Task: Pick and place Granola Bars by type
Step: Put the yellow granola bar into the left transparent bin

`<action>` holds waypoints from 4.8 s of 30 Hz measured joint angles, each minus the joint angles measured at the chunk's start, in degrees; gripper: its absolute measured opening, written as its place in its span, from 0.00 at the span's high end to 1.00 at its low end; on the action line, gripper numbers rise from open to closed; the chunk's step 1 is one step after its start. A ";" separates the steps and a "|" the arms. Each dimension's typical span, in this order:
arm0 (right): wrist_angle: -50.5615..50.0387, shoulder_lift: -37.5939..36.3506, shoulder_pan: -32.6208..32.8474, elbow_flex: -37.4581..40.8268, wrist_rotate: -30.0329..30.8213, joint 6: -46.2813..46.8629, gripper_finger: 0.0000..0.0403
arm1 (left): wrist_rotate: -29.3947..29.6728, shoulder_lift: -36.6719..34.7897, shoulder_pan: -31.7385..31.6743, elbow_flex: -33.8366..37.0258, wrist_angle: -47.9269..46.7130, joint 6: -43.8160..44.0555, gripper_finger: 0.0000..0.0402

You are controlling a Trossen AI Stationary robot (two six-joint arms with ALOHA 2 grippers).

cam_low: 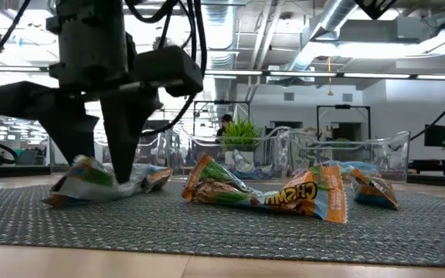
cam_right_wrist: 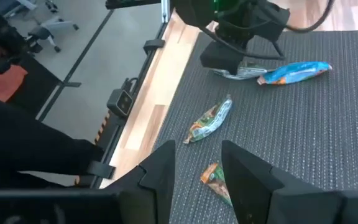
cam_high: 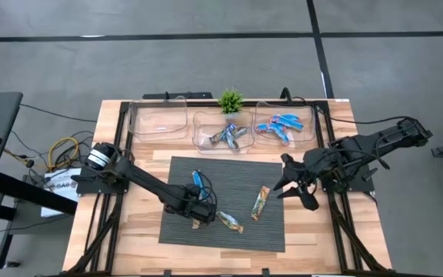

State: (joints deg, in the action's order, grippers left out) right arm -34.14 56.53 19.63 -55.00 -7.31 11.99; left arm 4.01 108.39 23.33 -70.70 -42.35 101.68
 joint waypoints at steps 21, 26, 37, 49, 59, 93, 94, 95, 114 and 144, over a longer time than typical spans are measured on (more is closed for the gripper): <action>0.12 -0.01 -0.26 -0.04 1.62 -0.02 0.71 | 1.55 0.73 -0.03 -1.75 0.75 -0.62 0.95; 0.38 0.00 -0.26 -0.04 1.64 -0.45 0.71 | 4.36 0.66 -0.50 -6.03 -4.55 -1.64 0.93; 5.32 0.00 -1.48 -0.04 4.50 -3.05 0.71 | 22.86 -9.74 -5.83 -11.89 -18.52 -5.96 0.94; 13.86 1.14 -9.57 -0.02 25.65 -5.07 0.71 | 31.29 -26.75 -19.56 -11.58 -41.05 -11.43 0.95; 15.07 4.65 -15.51 -0.03 26.95 -4.96 0.71 | 27.53 -28.75 -41.87 -11.52 -38.73 -38.69 0.95; 14.06 4.74 -17.42 -0.03 26.73 -4.90 0.71 | 1.33 -28.47 -60.09 -1.79 -8.77 -67.73 0.63; 13.78 4.74 -17.42 -0.02 26.71 -4.90 0.71 | -0.36 -28.48 -58.65 -2.02 -8.33 -67.30 0.63; 13.44 4.74 -17.42 -0.04 26.69 -4.88 0.71 | -1.99 -28.51 -57.01 -2.27 -7.75 -66.29 0.64; 4.85 4.74 -17.39 -0.02 2.76 -7.35 0.71 | 8.75 -25.21 -14.87 -3.26 -6.16 -17.80 0.65; 0.19 4.72 -11.71 -0.02 -1.75 -9.66 0.71 | 6.78 0.56 -12.18 -3.15 -4.57 13.15 0.50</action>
State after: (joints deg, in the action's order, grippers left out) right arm -33.95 61.25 7.92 -55.02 -9.06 2.33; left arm 10.79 108.95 11.16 -73.84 -46.93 114.84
